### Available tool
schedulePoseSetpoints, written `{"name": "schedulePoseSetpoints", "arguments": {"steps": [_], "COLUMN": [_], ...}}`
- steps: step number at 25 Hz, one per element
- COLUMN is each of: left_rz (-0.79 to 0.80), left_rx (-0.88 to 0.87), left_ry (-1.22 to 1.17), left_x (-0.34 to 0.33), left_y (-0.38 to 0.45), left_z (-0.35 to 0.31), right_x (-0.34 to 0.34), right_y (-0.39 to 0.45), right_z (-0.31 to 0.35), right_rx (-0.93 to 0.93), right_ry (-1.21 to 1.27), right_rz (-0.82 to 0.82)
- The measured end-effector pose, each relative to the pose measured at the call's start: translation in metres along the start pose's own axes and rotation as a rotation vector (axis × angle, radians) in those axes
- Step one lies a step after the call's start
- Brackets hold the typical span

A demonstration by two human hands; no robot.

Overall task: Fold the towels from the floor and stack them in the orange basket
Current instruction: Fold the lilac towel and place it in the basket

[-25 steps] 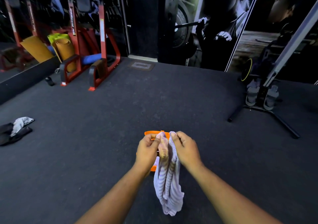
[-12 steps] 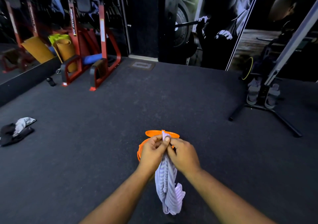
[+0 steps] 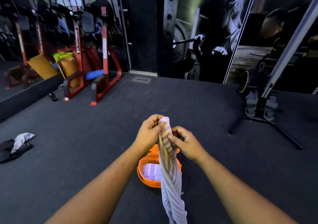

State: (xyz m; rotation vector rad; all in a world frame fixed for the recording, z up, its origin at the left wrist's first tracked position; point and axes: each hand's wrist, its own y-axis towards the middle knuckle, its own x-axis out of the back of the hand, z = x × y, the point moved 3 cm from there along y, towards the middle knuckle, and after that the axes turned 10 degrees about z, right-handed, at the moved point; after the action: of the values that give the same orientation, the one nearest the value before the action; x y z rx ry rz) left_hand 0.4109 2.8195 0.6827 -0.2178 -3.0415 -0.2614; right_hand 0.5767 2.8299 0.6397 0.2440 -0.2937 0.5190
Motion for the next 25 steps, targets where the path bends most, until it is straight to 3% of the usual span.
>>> {"name": "schedulePoseSetpoints", "arguments": {"steps": [5,9,11,13,16,18,22,25], "left_rz": [-0.05,-0.298,-0.366,-0.383,-0.487,-0.604,-0.553,-0.526], "left_rx": [-0.185,-0.217,-0.095,0.063,0.114,0.046,0.092,0.001], "left_ry": [0.307,0.315,0.378,0.502,0.512,0.376,0.034,-0.13], "left_x": [0.021,0.089,0.123,0.142,0.148,0.148,0.14,0.126], "left_y": [0.03,0.046,0.047,0.038,0.03,0.036,0.055,0.056], "left_z": [-0.043,-0.054,-0.045,-0.024,-0.011,-0.024,-0.032,-0.046], "right_x": [0.011,0.046,0.076,0.106,0.139,0.152,0.155,0.148], "right_y": [0.008,-0.013,-0.024,-0.023,-0.009,0.006,0.032,0.028], "right_z": [0.002,-0.026,-0.033,-0.017,0.039,0.068,0.082,0.092], "right_rx": [-0.088,-0.43,-0.573,-0.556,-0.283,-0.169,-0.195,-0.021], "right_ry": [-0.555,-1.114,-1.218,-1.277,-1.035,-0.802,-0.039,0.009], "right_rz": [0.227,0.39,0.231,-0.059,-0.5,-0.668,-0.638,-0.744]}}
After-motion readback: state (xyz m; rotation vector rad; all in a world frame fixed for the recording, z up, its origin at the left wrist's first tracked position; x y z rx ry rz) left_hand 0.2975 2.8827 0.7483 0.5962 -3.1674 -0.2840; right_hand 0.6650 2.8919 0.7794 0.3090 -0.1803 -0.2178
